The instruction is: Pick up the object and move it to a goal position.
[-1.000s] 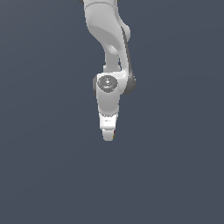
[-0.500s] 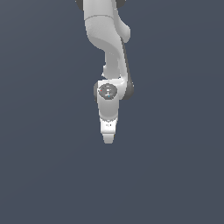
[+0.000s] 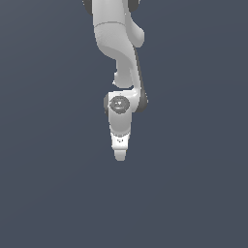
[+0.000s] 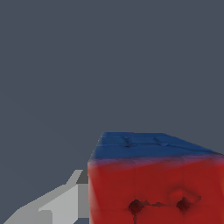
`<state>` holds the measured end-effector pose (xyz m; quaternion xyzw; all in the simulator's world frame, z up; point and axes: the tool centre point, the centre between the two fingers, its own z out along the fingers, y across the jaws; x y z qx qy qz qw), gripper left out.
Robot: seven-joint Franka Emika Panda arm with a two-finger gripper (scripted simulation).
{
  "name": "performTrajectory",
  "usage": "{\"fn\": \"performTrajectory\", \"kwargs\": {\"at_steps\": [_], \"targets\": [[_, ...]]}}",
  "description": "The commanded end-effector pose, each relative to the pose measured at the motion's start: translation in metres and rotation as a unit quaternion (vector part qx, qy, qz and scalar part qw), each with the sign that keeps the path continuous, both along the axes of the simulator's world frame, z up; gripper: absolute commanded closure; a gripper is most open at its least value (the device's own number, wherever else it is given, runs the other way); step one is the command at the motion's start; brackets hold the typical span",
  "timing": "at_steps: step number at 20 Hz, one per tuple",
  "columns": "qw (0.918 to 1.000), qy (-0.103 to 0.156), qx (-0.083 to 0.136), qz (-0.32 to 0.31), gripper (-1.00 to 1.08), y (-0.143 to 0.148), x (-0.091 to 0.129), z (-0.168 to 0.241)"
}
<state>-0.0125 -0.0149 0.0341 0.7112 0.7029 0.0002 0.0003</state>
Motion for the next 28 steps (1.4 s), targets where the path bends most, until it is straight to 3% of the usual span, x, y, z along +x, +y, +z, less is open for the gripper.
{"fn": "performTrajectory", "kwargs": {"at_steps": [1, 13, 28], "targets": [[1.0, 0.0, 0.0, 0.0, 1.08, 0.0, 0.0, -0.001], [1.0, 0.0, 0.0, 0.0, 1.08, -0.012, 0.003, 0.017], [1.0, 0.0, 0.001, 0.001, 1.08, -0.093, 0.025, 0.134]]}}
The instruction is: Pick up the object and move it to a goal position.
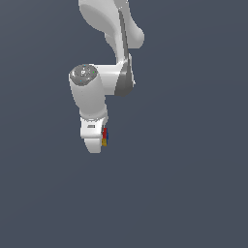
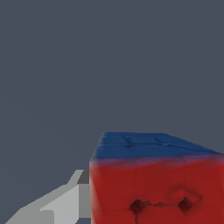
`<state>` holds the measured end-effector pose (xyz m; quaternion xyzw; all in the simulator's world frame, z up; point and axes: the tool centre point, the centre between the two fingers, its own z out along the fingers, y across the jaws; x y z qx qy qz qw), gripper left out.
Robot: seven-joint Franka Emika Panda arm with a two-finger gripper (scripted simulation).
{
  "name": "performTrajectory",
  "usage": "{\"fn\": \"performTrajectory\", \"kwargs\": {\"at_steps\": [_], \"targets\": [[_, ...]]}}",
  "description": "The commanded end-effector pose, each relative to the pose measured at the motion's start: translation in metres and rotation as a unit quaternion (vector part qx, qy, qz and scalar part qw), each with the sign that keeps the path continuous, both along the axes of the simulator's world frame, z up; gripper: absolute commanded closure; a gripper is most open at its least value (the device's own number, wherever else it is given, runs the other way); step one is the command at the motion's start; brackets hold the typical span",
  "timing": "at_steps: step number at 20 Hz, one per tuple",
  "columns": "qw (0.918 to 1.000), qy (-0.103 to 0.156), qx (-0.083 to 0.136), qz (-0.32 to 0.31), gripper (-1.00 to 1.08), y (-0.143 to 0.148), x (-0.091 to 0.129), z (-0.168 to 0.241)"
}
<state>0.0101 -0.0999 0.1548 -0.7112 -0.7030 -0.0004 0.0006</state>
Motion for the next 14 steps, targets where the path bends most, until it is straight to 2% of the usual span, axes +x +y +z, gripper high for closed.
{"fn": "performTrajectory", "kwargs": {"at_steps": [1, 7, 14], "targets": [[1.0, 0.0, 0.0, 0.001, 1.08, -0.013, 0.004, 0.02], [1.0, 0.0, 0.0, 0.0, 1.08, -0.034, 0.011, 0.049], [1.0, 0.0, -0.001, 0.0, 1.08, -0.042, 0.015, 0.058]]}}
